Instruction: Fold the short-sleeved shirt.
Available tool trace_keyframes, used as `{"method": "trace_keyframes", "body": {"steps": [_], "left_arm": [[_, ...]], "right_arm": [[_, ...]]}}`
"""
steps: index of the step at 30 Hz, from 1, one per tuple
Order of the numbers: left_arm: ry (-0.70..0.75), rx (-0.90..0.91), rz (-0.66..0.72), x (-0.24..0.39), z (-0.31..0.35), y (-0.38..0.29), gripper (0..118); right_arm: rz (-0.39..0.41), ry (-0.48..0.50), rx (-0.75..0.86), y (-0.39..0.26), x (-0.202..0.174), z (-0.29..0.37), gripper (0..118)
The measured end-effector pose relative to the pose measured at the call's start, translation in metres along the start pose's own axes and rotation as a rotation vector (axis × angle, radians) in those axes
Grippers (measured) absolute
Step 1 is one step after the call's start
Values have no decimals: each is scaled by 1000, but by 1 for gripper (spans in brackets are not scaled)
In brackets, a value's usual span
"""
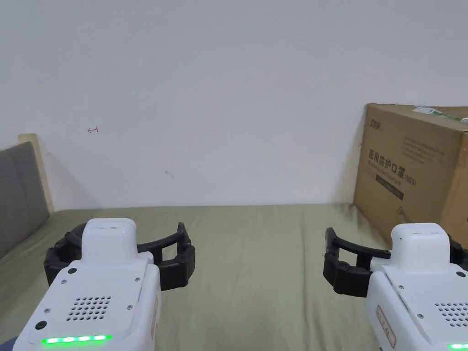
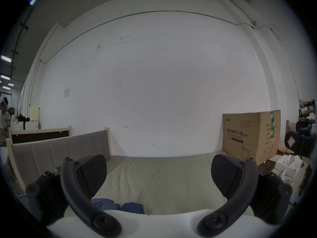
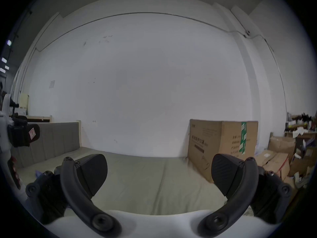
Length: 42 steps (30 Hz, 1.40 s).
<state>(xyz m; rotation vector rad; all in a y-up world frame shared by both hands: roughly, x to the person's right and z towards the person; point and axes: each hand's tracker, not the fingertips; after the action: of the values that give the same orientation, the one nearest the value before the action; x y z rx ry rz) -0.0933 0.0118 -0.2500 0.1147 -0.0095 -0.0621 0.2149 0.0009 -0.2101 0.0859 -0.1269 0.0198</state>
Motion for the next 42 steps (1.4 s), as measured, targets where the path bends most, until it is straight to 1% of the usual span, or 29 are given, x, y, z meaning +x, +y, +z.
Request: {"method": "trace_keyframes", "body": {"steps": [2,4,7,11,16,19,21,23,26,29,34,35,36,37,38,39,40,41,42], "left_arm": [[-8,4,-36,1,-1,-3,118],[-12,7,-49,3,3,-5,118],[-28,-5,-37,3,4,-7,118],[-33,-18,-14,2,4,-10,118],[-36,-21,-12,3,5,-10,118],[-44,-28,9,3,6,-11,118],[-36,-31,2,4,6,-12,118],[-11,-19,-12,5,8,-14,117],[-15,-13,-18,5,10,-14,116],[-28,-27,-14,5,9,-13,116],[-47,-30,4,3,9,-14,116],[-57,-32,2,3,10,-15,114],[-62,-31,-5,3,11,-15,107],[-80,-28,-12,3,12,-14,92],[-88,-31,-16,4,13,-14,53],[-89,-44,-23,5,11,-13,21],[-79,-69,-35,6,9,-13,1],[-62,-93,-34,5,7,-14,1],[-66,-100,-15,3,6,-15,1]], "right_arm": [[-29,4,-17,-2,4,-3,118],[-38,-18,-26,-3,5,-5,118],[-48,-32,-38,-3,9,-8,118],[-73,-10,-33,-2,13,-4,118],[-41,-9,-13,-1,9,2,118],[-40,-3,4,-2,11,5,118],[-41,-18,-7,-1,8,7,118],[-41,-16,15,-3,10,11,118],[-14,-48,33,-4,7,12,118],[-13,-34,30,-4,6,12,118],[-19,-54,10,-7,6,11,118],[-15,-57,7,-7,6,11,117],[-8,-58,7,-7,5,10,114],[-6,-52,10,-8,5,11,106],[-4,-41,21,-8,6,13,74],[4,-42,26,-7,5,13,37],[13,-40,21,-7,5,11,7],[19,-30,-4,-6,7,9,5],[1,-4,-20,-6,10,9,3]]}}
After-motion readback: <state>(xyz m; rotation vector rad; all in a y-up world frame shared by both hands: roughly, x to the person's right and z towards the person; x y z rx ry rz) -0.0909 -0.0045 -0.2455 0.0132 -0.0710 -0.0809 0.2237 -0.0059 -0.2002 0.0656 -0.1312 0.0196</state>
